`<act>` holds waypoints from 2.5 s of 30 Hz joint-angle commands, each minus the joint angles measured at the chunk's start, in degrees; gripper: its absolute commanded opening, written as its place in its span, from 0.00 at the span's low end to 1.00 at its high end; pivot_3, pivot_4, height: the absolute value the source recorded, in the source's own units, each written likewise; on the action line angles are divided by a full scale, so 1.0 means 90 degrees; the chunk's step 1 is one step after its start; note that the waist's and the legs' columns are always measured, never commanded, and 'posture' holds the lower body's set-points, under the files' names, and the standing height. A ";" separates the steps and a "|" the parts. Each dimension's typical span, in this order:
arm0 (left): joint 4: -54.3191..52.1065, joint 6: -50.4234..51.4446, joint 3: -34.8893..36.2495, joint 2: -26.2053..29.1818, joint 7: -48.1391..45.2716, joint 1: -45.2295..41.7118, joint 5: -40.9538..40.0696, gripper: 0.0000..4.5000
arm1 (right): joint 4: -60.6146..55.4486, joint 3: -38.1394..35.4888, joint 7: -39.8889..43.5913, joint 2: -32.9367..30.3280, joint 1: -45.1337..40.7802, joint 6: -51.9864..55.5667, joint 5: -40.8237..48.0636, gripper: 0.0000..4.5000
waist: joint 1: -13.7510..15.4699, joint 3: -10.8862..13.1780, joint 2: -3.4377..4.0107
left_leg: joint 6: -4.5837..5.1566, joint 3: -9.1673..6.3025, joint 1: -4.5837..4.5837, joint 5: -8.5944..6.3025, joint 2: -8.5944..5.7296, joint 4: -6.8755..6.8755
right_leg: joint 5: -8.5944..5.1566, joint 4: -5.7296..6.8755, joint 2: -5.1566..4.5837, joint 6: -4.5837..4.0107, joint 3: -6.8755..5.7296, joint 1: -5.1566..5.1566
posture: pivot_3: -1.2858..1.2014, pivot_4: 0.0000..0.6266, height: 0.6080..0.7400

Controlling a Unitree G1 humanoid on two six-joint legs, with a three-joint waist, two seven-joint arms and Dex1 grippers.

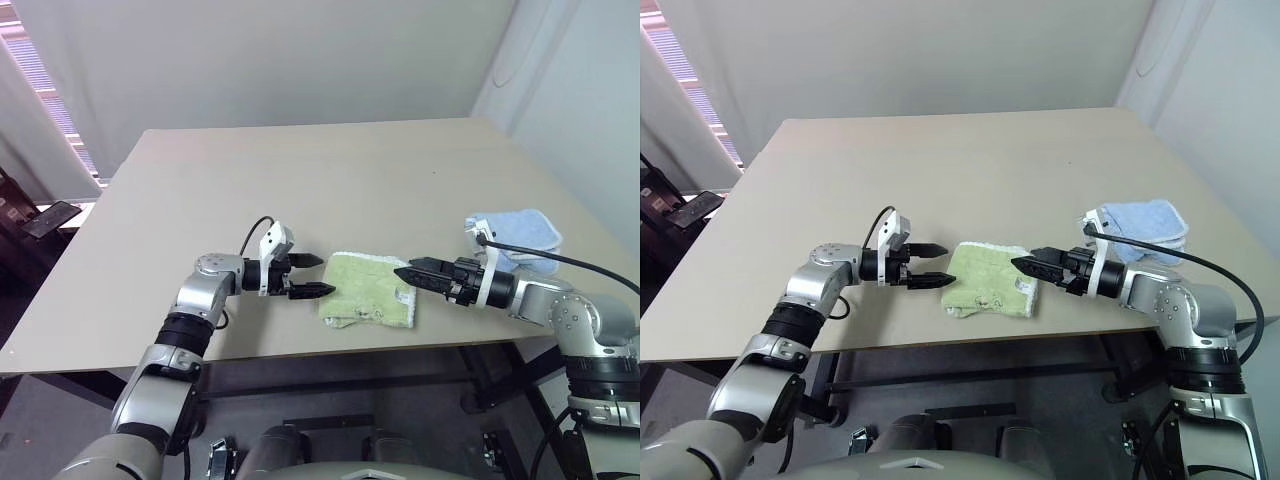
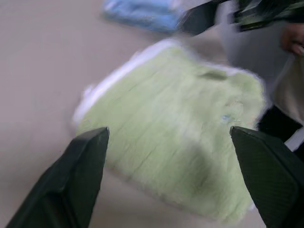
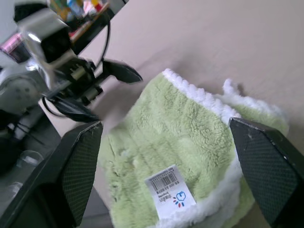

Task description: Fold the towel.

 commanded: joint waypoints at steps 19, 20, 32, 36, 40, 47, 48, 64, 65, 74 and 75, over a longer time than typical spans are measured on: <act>0.0814 0.5897 0.0870 -0.0687 0.1802 -0.0939 -0.1833 0.91 | -0.0470 -0.1165 -0.1269 0.0489 0.0282 0.0765 0.0846 1.00 | 0.0015 -0.0003 0.0006 | -0.0004 -0.0001 -0.0001 0.0001 -0.0002 0.0001 | 0.0002 0.0005 -0.0001 0.0003 0.0000 -0.0003 | 0.52 0.00 0.97; 0.0892 0.5867 0.0856 -0.0757 0.1826 -0.0975 -0.1819 0.91 | -0.0589 -0.1187 -0.1179 0.0375 0.0392 0.0766 0.0869 1.00 | 0.0026 -0.0004 0.0006 | -0.0004 -0.0001 -0.0002 0.0000 -0.0002 0.0001 | 0.0002 0.0002 -0.0002 0.0002 0.0000 -0.0002 | 0.52 0.00 0.97; 0.1901 0.5509 0.1036 -0.1269 0.1839 -0.1513 -0.1786 0.91 | -0.1438 -0.1195 -0.0042 -0.1060 0.1675 0.0105 0.0675 1.00 | 0.0180 -0.0001 0.0000 | -0.0003 0.0002 -0.0008 -0.0001 -0.0013 0.0010 | -0.0006 -0.0012 -0.0020 -0.0012 -0.0002 0.0008 | 0.52 0.00 0.97; 0.2106 0.5308 0.0954 -0.1502 0.1820 -0.1579 -0.1697 0.91 | -0.1326 -0.1185 -0.0106 -0.1025 0.1670 0.0056 0.0641 1.00 | 0.0203 -0.0001 0.0001 | -0.0002 0.0002 -0.0012 -0.0001 -0.0013 0.0012 | -0.0006 -0.0013 -0.0023 -0.0012 -0.0003 0.0007 | 0.52 0.00 0.97; 0.2371 0.5166 0.0935 -0.1706 0.1774 -0.1667 -0.1651 0.91 | -0.1297 -0.1139 -0.0266 -0.0921 0.1619 0.0099 0.0645 1.00 | 0.0203 -0.0001 -0.0001 | -0.0002 0.0005 -0.0017 -0.0001 -0.0015 0.0013 | -0.0006 -0.0019 -0.0026 -0.0012 -0.0003 0.0007 | 0.52 0.00 0.97; 0.2478 0.4495 0.0762 -0.1711 0.1597 -0.1735 -0.1372 0.87 | -0.1188 -0.1165 -0.0609 -0.0735 0.1566 0.0098 0.0651 1.00 | 0.0201 -0.0001 -0.0001 | -0.0002 0.0006 -0.0016 -0.0001 -0.0015 0.0014 | -0.0005 -0.0017 -0.0027 -0.0011 -0.0005 0.0009 | 0.52 0.00 0.97; 0.2416 0.4294 0.0692 -0.1681 0.1569 -0.1696 -0.1286 0.82 | -0.1186 -0.1174 -0.0667 -0.0696 0.1568 0.0096 0.0661 1.00 | 0.0200 0.0000 -0.0002 | -0.0002 0.0005 -0.0016 -0.0001 -0.0015 0.0015 | -0.0005 -0.0017 -0.0028 -0.0010 -0.0005 0.0010 | 0.52 0.00 0.97; 0.2356 0.4626 0.1252 -0.1307 0.1425 -0.1849 -0.1591 0.00 | -0.1127 -0.1256 -0.1060 -0.0426 0.1611 0.0015 0.0689 1.00 | 0.0164 0.0001 -0.0003 | -0.0001 0.0006 -0.0017 -0.0001 -0.0014 0.0011 | -0.0001 -0.0013 -0.0026 -0.0003 -0.0005 0.0000 | 0.52 0.00 0.97; 0.2275 0.4716 0.1279 -0.1208 0.1395 -0.1873 -0.1641 0.00 | -0.1130 -0.1259 -0.1069 -0.0414 0.1617 0.0005 0.0694 1.00 | 0.0152 0.0002 -0.0004 | -0.0001 0.0006 -0.0017 -0.0001 -0.0014 0.0011 | -0.0001 -0.0013 -0.0025 -0.0003 -0.0005 -0.0001 | 0.52 0.00 0.97; 0.1704 0.5047 0.1721 0.0270 0.1733 -0.2167 -0.1676 0.00 | -0.1159 -0.1260 -0.1166 -0.0104 0.1670 -0.0136 0.0722 1.00 | 0.0075 0.0003 -0.0004 | -0.0003 0.0004 -0.0016 -0.0001 -0.0003 0.0003 | 0.0000 -0.0004 -0.0010 -0.0001 -0.0002 -0.0015 | 0.52 0.00 0.97; 0.1765 0.5000 0.1806 0.0459 0.1747 -0.2208 -0.1673 0.00 | -0.1163 -0.1217 -0.1170 -0.0068 0.1662 -0.0155 0.0707 1.00 | 0.0061 0.0004 -0.0004 | -0.0003 0.0003 -0.0017 -0.0001 -0.0003 0.0003 | 0.0000 -0.0004 -0.0010 -0.0001 -0.0002 -0.0015 | 0.52 0.00 0.97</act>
